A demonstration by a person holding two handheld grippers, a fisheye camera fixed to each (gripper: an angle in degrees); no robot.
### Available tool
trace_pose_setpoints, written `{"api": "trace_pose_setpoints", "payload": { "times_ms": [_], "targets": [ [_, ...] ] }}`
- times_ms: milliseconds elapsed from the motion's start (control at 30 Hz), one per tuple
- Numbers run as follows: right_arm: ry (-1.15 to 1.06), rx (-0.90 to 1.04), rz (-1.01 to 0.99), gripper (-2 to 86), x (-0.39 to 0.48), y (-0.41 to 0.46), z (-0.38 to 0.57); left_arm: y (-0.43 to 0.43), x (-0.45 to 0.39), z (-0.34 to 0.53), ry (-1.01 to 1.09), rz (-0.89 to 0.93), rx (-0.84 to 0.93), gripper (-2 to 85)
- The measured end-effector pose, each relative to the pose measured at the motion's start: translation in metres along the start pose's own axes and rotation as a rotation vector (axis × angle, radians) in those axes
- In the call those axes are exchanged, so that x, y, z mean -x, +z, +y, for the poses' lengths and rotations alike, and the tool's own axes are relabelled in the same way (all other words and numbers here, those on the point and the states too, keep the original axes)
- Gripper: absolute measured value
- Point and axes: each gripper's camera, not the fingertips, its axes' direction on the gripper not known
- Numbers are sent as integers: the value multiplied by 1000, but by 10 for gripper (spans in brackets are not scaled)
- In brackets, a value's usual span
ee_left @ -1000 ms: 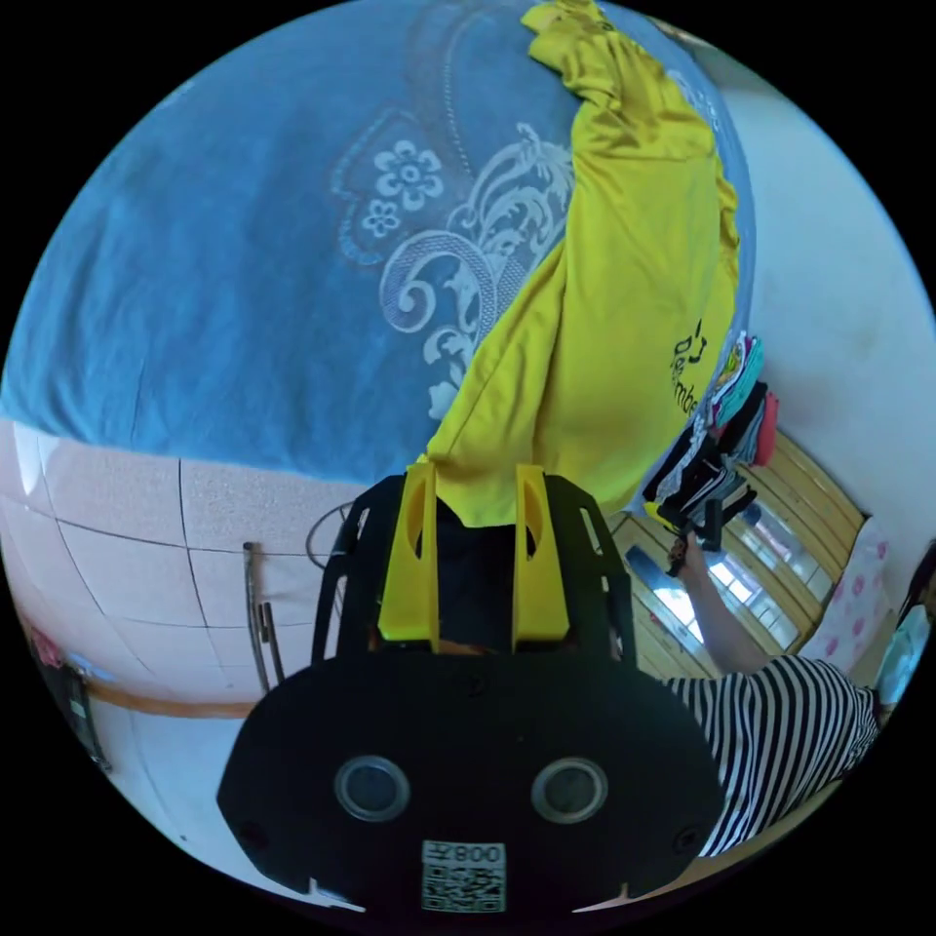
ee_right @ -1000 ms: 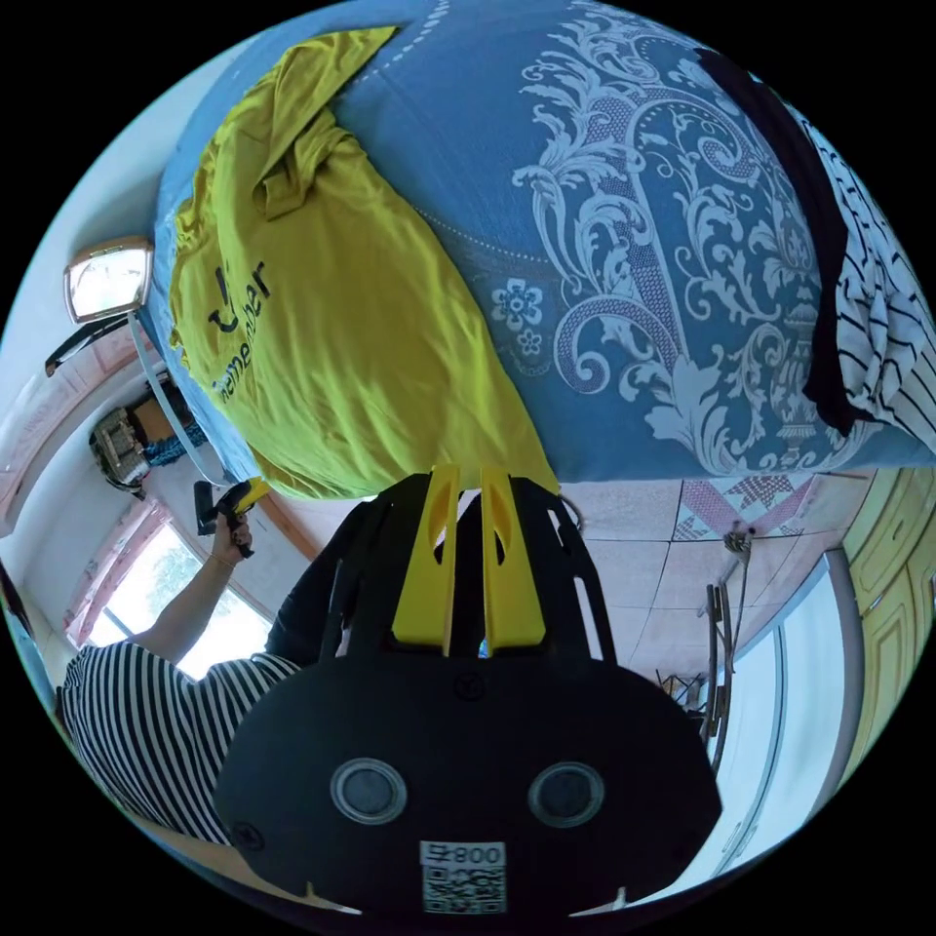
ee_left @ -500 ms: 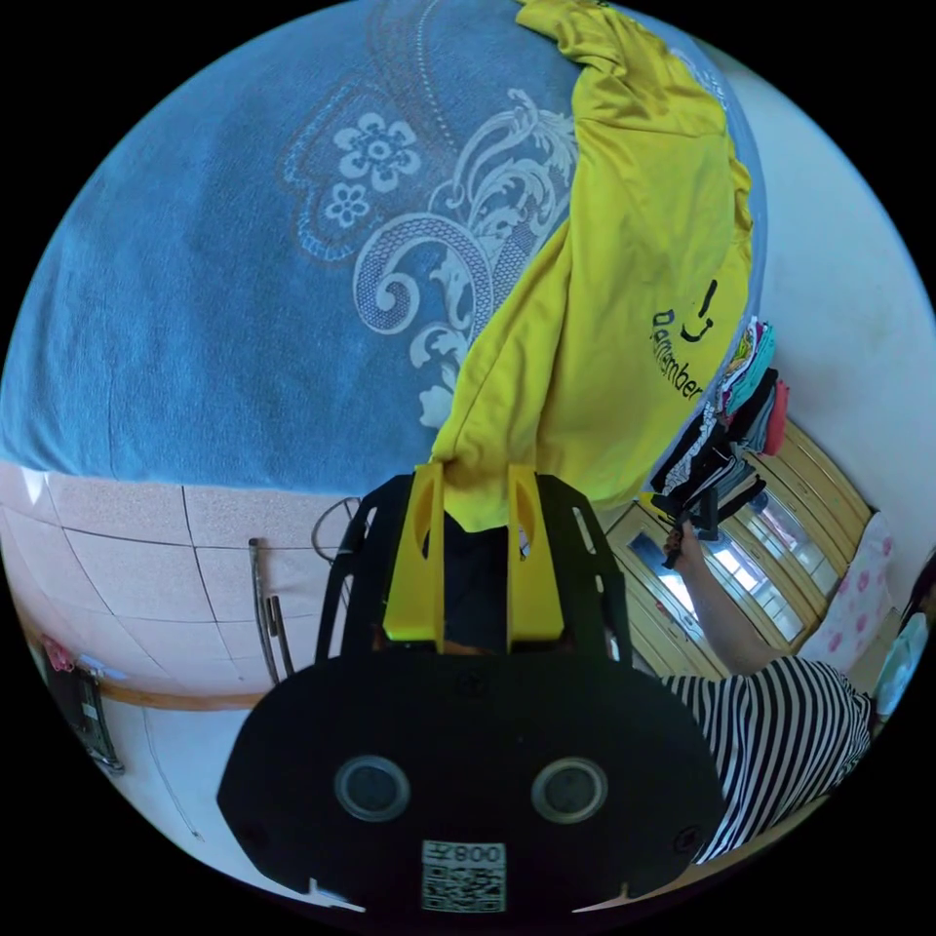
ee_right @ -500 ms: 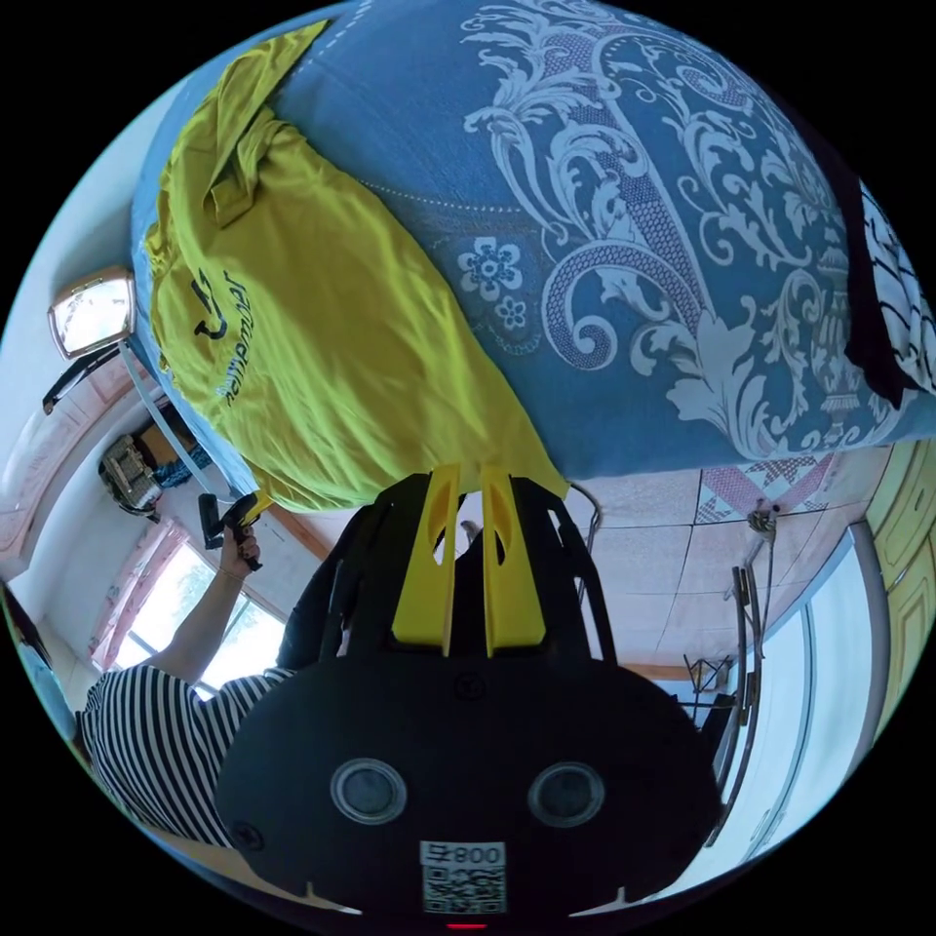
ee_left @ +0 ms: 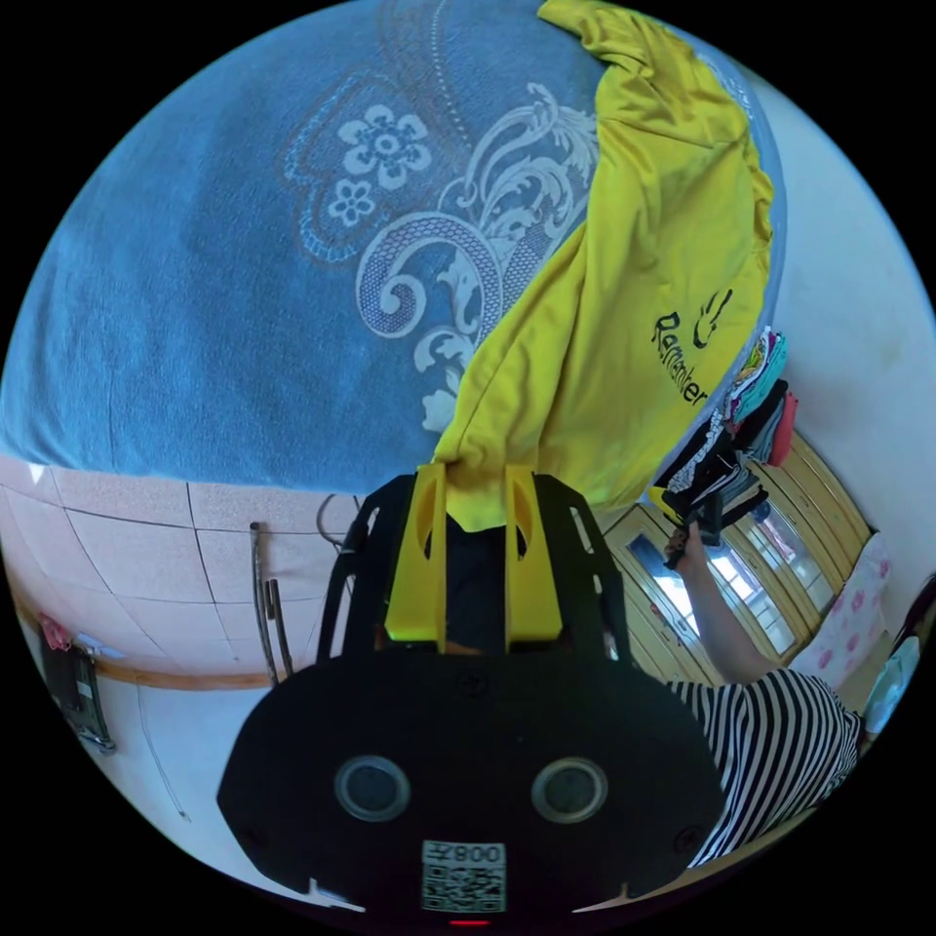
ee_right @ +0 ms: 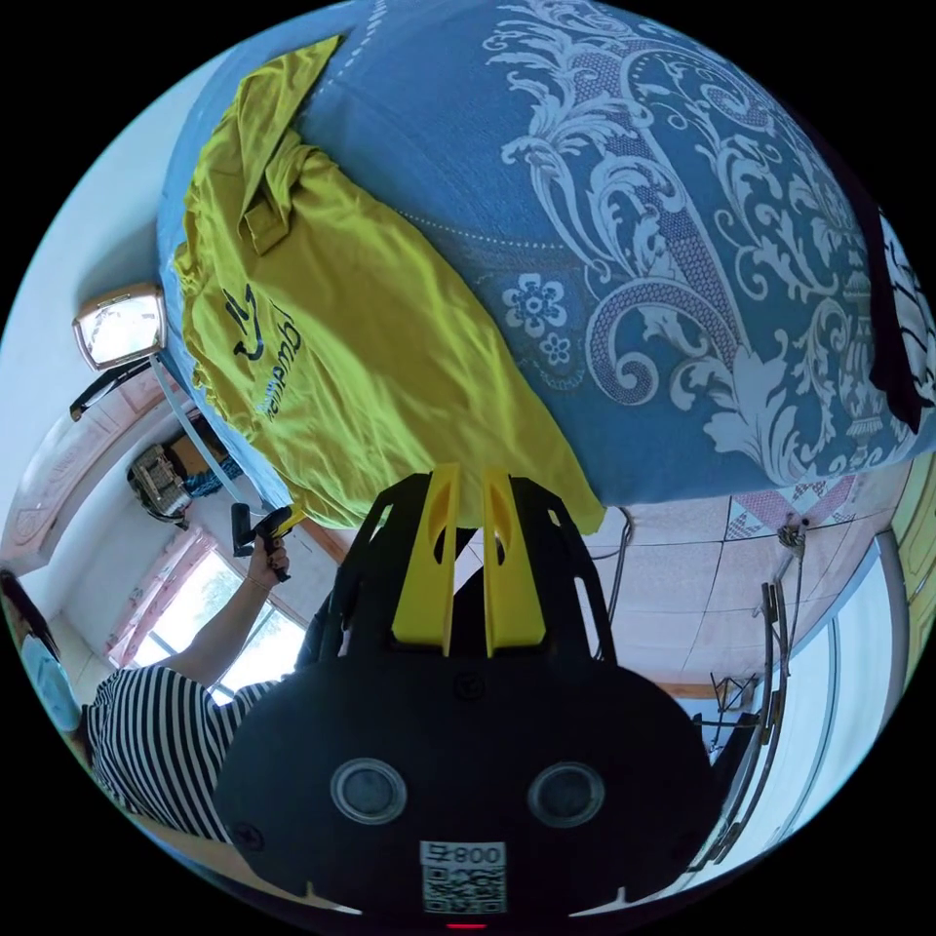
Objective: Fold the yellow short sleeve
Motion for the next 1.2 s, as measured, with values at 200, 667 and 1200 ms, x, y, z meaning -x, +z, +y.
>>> {"api": "trace_pose_setpoints", "payload": {
  "times_ms": [200, 667, 1200],
  "targets": [
    [-21, -16, 30, 54, -3, 13, 15, 3, 24, -3, -17, 9, 15, 82],
    [59, -35, 105, 66, -47, 28, 55, 16, 66, 3, -35, 44, -1, 76],
    [10, 28, 183, 63, -78, 64, 55, 41, 72, 34, 53, 178, -81, 31]
  ]
}}
